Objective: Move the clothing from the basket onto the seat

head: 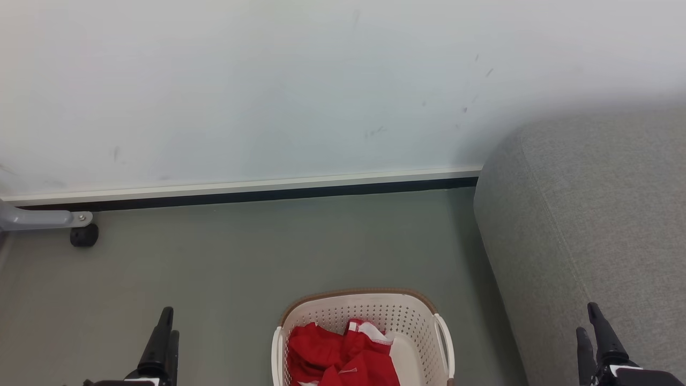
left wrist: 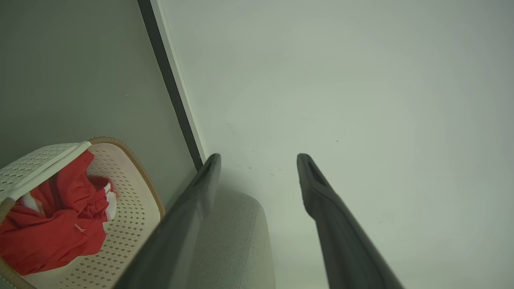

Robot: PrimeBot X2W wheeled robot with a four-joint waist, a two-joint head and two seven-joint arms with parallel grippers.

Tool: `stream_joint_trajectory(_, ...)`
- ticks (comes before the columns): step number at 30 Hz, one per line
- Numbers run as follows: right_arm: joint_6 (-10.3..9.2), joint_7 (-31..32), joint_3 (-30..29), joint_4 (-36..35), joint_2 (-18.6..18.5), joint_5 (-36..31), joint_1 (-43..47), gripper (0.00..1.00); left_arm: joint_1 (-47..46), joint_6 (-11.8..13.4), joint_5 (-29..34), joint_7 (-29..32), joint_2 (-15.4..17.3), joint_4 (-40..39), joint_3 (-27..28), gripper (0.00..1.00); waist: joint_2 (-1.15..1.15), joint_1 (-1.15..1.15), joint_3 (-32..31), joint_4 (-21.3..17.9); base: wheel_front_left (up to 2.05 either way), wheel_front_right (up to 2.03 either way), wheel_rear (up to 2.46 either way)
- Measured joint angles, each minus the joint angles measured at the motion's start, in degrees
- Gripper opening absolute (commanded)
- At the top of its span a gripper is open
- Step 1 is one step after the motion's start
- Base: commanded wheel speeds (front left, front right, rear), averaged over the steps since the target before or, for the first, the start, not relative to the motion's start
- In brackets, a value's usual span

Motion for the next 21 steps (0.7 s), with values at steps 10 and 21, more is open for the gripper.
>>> stream_joint_trajectory(10, -0.07, -2.0, 1.7, -0.6, 0.0, -0.5, 0.0, 1.0, 0.0, 0.3, 2.1, -2.1, 0.0, -1.2, -2.0, 1.0, 0.0, 0.0, -0.4, 0.0, 0.0, 0.0, 0.0)
stream_joint_trajectory(21, -1.93, -4.4, 2.7, -2.5, 0.0, -5.3, 0.0, 1.0, 0.0, 2.0, 7.8, -4.4, 0.1, -3.7, -3.2, 1.0, 0.0, 0.0, -0.8, -0.1, 0.0, 0.0, 0.0)
